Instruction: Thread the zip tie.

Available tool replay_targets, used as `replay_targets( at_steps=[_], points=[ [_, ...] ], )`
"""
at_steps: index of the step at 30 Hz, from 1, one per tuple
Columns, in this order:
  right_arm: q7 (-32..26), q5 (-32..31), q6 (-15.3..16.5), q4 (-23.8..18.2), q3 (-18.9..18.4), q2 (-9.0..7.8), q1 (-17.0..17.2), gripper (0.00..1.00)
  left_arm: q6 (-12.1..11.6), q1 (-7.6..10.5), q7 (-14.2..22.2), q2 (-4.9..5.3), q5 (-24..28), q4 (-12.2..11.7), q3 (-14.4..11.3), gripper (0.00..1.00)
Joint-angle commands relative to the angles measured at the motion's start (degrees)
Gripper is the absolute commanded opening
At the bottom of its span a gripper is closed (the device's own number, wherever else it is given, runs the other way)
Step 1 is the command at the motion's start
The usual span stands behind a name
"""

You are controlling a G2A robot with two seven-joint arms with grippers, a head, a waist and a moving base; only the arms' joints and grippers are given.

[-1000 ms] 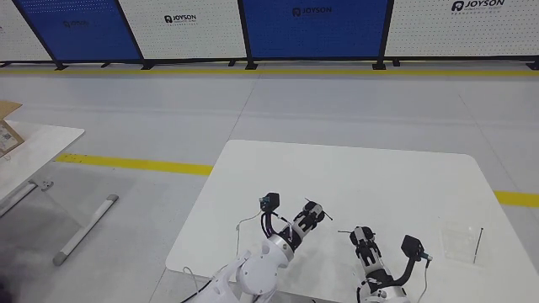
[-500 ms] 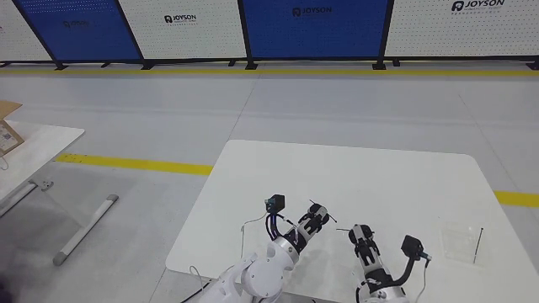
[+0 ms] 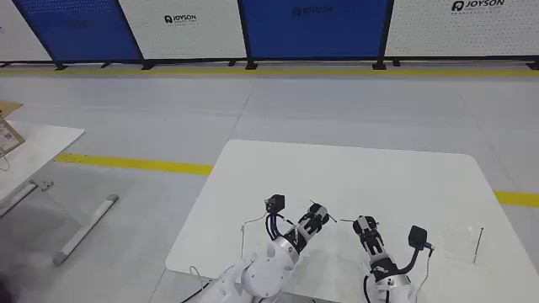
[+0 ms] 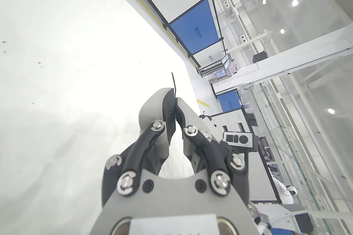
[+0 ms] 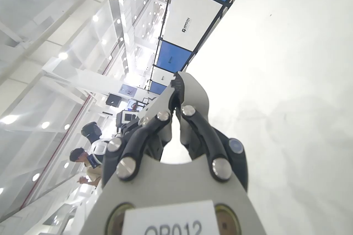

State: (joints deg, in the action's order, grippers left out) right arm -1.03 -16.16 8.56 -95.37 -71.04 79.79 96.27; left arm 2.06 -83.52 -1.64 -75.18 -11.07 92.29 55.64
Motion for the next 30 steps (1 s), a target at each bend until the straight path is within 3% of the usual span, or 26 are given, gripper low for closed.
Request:
replay_targets(
  at_steps=[1,7,12,30],
  points=[
    [0.0,0.0,0.0,0.0,0.0,0.0,0.0,0.0,0.0,0.0,0.0,0.0,0.0,0.0,0.0,0.0],
    [4.7,-4.4,-2.7,-0.9,1.6,0.21,0.8,0.0,0.0,0.0,0.0,0.0,0.0,0.0,0.0,0.0],
    [6.6,-5.9,-2.5,-0.8,2.6,0.29,1.4,0.0,0.0,0.0,0.0,0.0,0.0,0.0,0.0,0.0],
    [4.0,-4.0,-1.3,0.5,1.9,0.04,0.7,0.0,0.0,0.0,0.0,0.0,0.0,0.0,0.0,0.0]
  ],
)
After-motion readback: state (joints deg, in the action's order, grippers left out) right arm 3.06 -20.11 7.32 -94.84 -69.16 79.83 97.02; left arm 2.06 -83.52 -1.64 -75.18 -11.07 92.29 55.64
